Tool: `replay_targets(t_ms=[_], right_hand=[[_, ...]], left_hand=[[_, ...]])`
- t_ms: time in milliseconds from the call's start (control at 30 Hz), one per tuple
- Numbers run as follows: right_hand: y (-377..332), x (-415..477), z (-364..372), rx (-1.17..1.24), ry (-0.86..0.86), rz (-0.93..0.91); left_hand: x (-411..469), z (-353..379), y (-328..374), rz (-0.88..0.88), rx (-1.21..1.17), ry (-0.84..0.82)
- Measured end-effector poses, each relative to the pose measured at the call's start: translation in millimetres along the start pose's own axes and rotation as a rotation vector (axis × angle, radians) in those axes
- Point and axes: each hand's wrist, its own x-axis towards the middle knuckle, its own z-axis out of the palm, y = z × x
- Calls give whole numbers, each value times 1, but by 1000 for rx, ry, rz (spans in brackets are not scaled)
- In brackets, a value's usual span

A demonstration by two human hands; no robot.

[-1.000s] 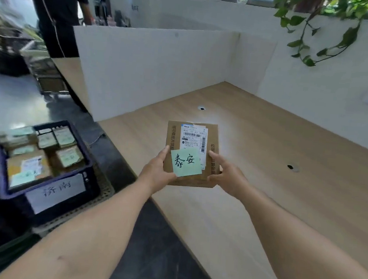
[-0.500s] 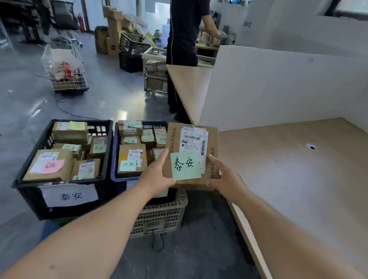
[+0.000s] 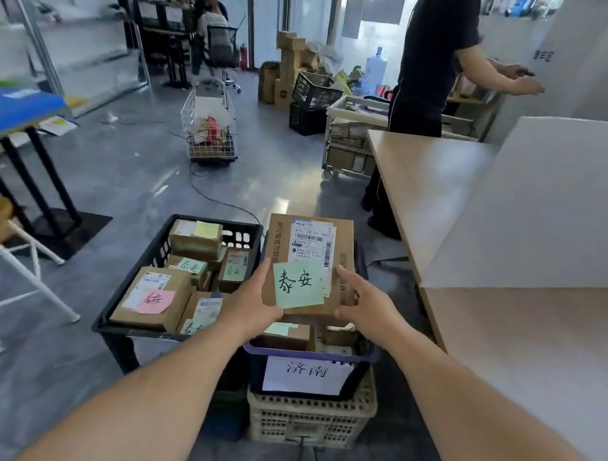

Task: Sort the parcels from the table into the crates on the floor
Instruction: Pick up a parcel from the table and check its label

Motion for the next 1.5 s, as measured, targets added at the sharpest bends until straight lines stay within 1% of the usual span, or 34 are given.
replay_targets(t_ms=[167, 333, 567, 667, 900, 1000, 1200, 1333, 1500], right_hand=[[-19, 48, 17, -72, -57, -24], [-43, 107, 68, -86, -109, -4], [-66, 170, 158, -77, -140, 108], [-72, 194, 186, -75, -167, 137], [-53, 218, 241, -105, -248, 194], [-42, 221, 258, -138, -279, 200], [-26, 218, 283, -212, -323, 246], [-26, 217, 285, -266, -333, 194], [-28, 222, 293, -439, -401, 163]], left_hand=[[32, -20, -23, -15, -75, 30], [76, -62, -72, -70, -68, 40], [134, -125, -149, -130, 24, -35], [157, -140, -179, -155, 28, -71], [179, -134, -244, -183, 42, -137], [177, -125, -263, -202, 72, -132], [166, -115, -284, -190, 118, -168], [165, -111, -290, -145, 171, -155], [167, -109, -296, -112, 261, -124]])
